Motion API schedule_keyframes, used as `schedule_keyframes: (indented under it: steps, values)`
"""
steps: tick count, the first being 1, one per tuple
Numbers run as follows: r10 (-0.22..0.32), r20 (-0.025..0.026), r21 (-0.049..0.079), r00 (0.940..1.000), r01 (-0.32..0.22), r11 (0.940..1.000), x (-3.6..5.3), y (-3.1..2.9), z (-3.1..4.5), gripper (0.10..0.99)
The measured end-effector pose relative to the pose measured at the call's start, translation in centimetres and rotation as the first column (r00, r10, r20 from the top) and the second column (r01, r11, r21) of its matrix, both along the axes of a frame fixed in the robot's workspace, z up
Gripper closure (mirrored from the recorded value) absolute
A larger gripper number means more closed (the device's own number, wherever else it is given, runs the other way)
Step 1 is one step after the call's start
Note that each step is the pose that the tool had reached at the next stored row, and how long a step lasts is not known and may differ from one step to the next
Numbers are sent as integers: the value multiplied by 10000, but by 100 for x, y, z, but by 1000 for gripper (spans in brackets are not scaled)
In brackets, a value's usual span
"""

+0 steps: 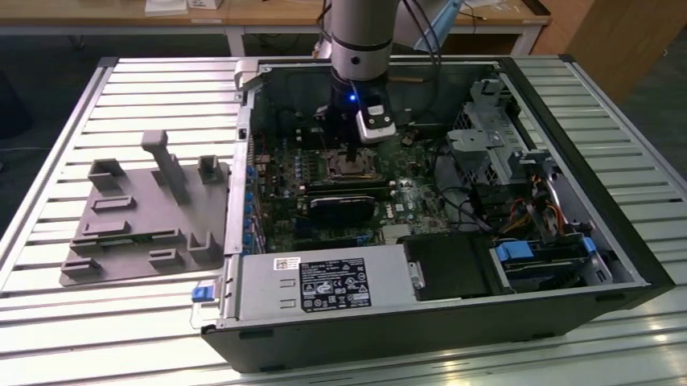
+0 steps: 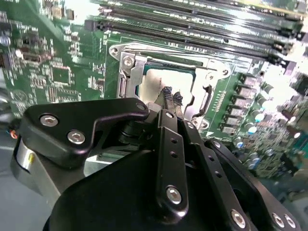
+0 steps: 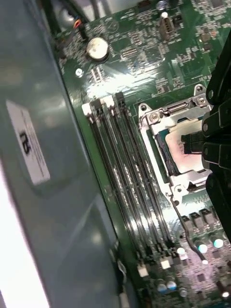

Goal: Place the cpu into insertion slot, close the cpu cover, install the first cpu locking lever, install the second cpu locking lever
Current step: 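Close the cpu cover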

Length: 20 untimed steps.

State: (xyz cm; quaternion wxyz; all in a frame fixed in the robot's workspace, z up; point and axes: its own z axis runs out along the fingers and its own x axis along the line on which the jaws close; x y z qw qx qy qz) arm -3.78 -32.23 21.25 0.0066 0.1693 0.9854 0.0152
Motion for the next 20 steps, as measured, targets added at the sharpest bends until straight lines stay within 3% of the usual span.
schedule_keyframes:
  steps: [6,12,19,20]
  values:
    - [1071,13,-1,9942,-1071,9942,0,0,-2,984]
    - [1994,37,-5,9799,-1994,9799,-1,0,-4,984]
    - [2013,39,-14,9795,-2013,9795,-5,0,-4,984]
    - [2011,63,-21,9795,-2011,9796,-7,0,-4,984]
